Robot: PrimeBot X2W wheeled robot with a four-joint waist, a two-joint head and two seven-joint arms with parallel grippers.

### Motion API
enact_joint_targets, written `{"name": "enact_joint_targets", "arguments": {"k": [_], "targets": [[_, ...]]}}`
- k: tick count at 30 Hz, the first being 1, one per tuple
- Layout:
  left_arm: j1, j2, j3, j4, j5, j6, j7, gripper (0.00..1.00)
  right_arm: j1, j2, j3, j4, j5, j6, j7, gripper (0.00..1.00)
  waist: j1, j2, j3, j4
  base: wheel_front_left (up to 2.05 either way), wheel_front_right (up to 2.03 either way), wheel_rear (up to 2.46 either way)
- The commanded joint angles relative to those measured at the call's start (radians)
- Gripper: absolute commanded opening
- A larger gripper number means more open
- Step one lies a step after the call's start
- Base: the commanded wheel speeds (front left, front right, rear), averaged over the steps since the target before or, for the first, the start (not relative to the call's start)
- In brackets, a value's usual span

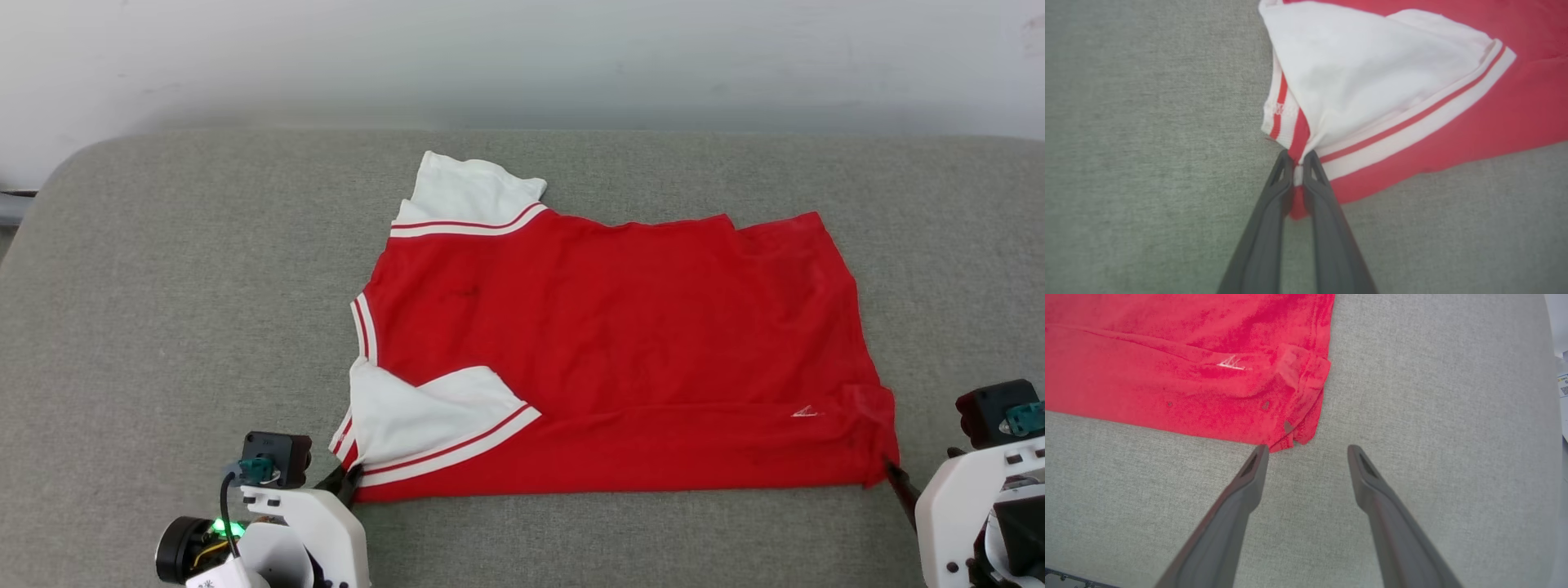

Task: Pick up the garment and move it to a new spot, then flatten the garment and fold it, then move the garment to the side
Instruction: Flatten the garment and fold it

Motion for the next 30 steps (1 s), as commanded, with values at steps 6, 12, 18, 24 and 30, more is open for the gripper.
{"name": "enact_joint_targets", "arguments": {"k": [6, 12, 18, 24, 30], "targets": [[-0.005, 0.026, 0.005, -0.116, 0.024, 0.027, -0.005, 0.0, -0.082, 0.014, -0.012, 0.104, -0.038, -0.001, -0.009, 1.0, 0.0, 0.0, 0.009, 0.034, 0.0, 0.0, 0.0], [-0.017, 0.036, -0.003, -0.183, 0.04, 0.041, 0.011, 0.0, -0.152, 0.026, -0.001, 0.243, -0.054, -0.001, -0.012, 1.0, 0.0, 0.0, 0.04, 0.054, 0.0, 0.0, 0.0], [-0.021, 0.042, -0.008, -0.209, 0.048, 0.049, 0.019, 0.0, -0.189, 0.023, 0.02, 0.35, -0.064, -0.001, -0.034, 1.0, 0.0, 0.0, 0.062, 0.067, 0.0, 0.0, 0.0], [-0.016, 0.048, -0.021, -0.203, 0.05, 0.056, 0.04, 0.0, -0.193, 0.029, 0.055, 0.443, -0.051, -0.001, -0.03, 0.79, 0.0, 0.0, 0.074, 0.073, 0.0, 0.0, 0.0], [-0.002, 0.047, -0.033, -0.176, 0.042, 0.049, 0.048, 0.0, -0.189, 0.003, 0.097, 0.474, -0.005, -0.001, -0.022, 0.0, 0.0, 0.0, 0.053, 0.066, 0.0, 0.0, 0.0]]}}
